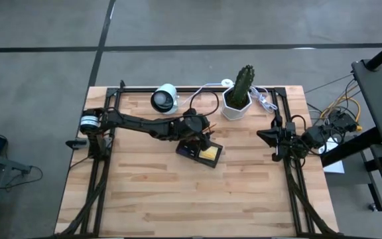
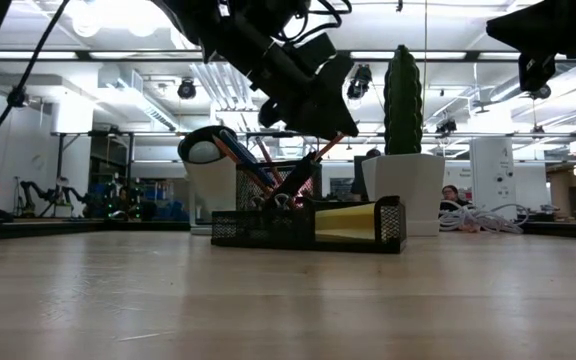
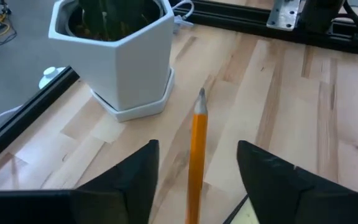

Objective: Pick and place office supplies into organizer
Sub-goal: Put the yellow pencil into the black desk organizer

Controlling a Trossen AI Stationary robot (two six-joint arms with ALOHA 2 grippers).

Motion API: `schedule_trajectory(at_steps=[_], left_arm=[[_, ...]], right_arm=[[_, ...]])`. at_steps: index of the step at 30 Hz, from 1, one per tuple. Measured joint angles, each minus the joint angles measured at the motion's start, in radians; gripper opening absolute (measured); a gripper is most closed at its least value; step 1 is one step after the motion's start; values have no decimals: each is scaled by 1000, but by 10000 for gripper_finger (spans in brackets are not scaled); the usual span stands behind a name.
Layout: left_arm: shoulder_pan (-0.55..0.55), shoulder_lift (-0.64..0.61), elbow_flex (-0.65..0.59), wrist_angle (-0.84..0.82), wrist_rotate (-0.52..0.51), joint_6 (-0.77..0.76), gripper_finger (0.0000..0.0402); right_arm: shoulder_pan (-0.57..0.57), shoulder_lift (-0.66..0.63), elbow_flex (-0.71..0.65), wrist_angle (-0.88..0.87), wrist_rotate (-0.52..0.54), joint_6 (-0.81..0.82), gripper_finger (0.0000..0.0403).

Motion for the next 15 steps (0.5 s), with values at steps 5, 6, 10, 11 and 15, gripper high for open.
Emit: schedule_trajectory(at_steps=[5,6,10,11,15], left_arm=[[2,0,0,1,1,0,153],[2,0,0,1,1,0,143],[2,0,0,4,1,0,105],[2,0,0,8,1,0,95],[2,-7,0,22,1,0,60]], right_arm=[[0,0,0,0,0,-1,8],[0,0,0,0,0,-1,8],[0,0,0,0,1,-1,8],[0,0,0,0,1,-1,8],[0,0,0,0,3,-1,8]])
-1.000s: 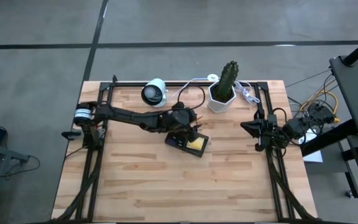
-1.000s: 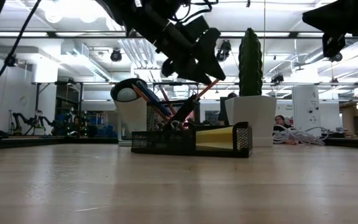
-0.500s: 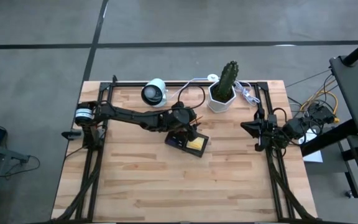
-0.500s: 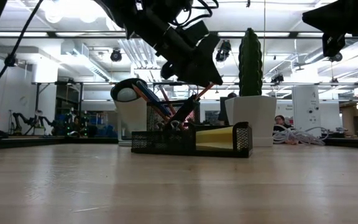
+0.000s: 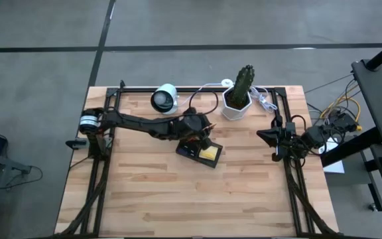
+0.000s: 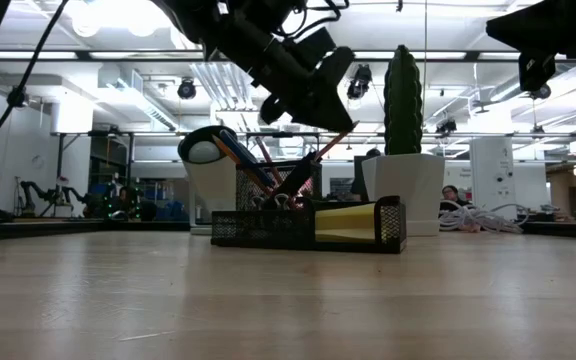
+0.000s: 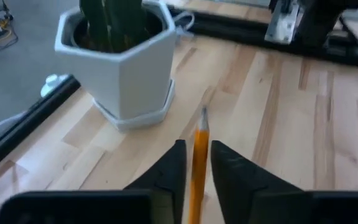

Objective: Pick and place office supplies into organizer
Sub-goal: Put the yellow pencil into the black desk organizer

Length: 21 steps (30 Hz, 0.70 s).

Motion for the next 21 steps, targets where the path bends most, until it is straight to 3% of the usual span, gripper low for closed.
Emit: schedule_trajectory(at_steps=[7,21], left_arm=[[0,-7,2,6,1,-1,6],[0,-7,0,4,1,-2,0]], right_arm=[[0,0,0,0,1,0,8],[0,0,0,0,1,0,8]])
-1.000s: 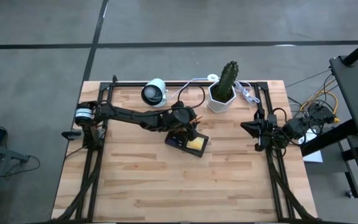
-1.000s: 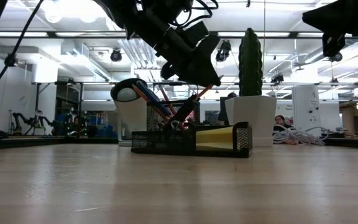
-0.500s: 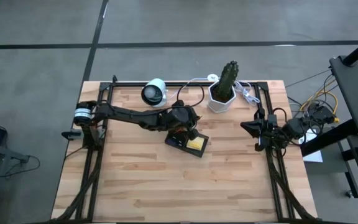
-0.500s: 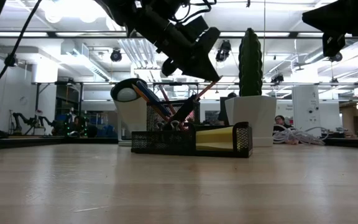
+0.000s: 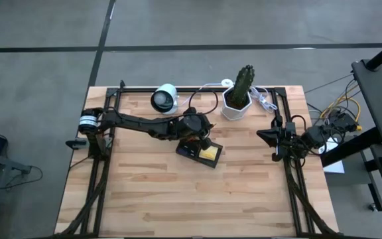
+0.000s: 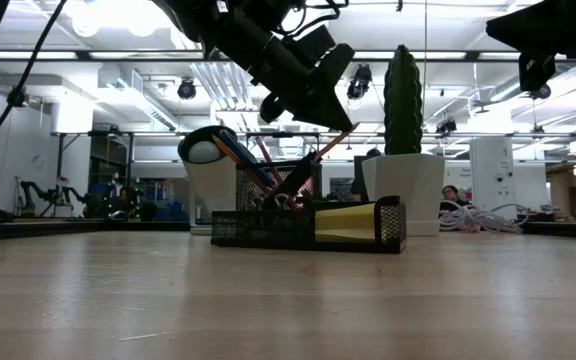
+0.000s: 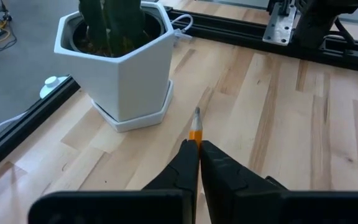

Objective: Pick and place office supplies into organizer
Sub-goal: Put the yellow pencil into the black desk organizer

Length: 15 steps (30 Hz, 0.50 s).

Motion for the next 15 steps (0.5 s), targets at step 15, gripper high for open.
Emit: schedule_trajectory(at_steps=[15], left_arm=[[0,0,0,0,21,1,0]], right_arm=[[0,0,0,0,0,0,8]])
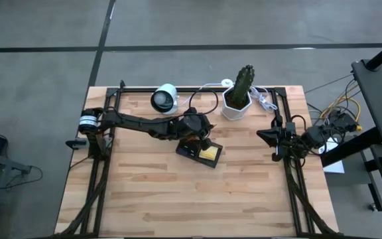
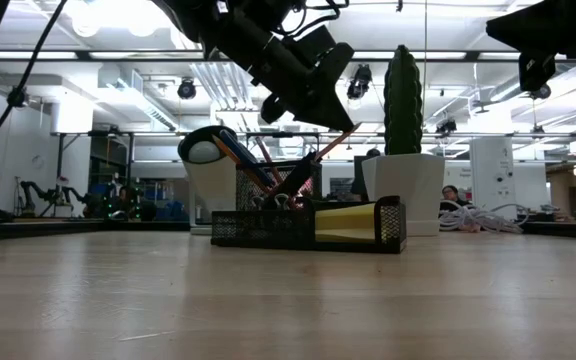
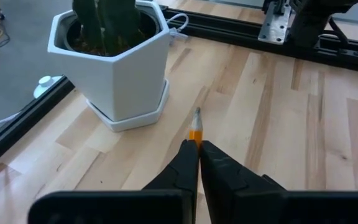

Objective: Pick and place office supplies into organizer
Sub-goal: Put the yellow pencil into the black desk organizer

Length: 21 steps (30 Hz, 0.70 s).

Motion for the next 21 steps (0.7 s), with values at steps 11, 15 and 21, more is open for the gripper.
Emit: schedule_trajectory(at_steps=[11,15,21], left_arm=[[0,0,-1,0,13,0,108],[0,9,-2,4,16,0,151],[2,14,-13,4,2,-27,176]], right_arm=[[0,0,0,0,0,0,8],[0,0,0,0,0,-1,8],[0,0,0,0,0,-2,8]])
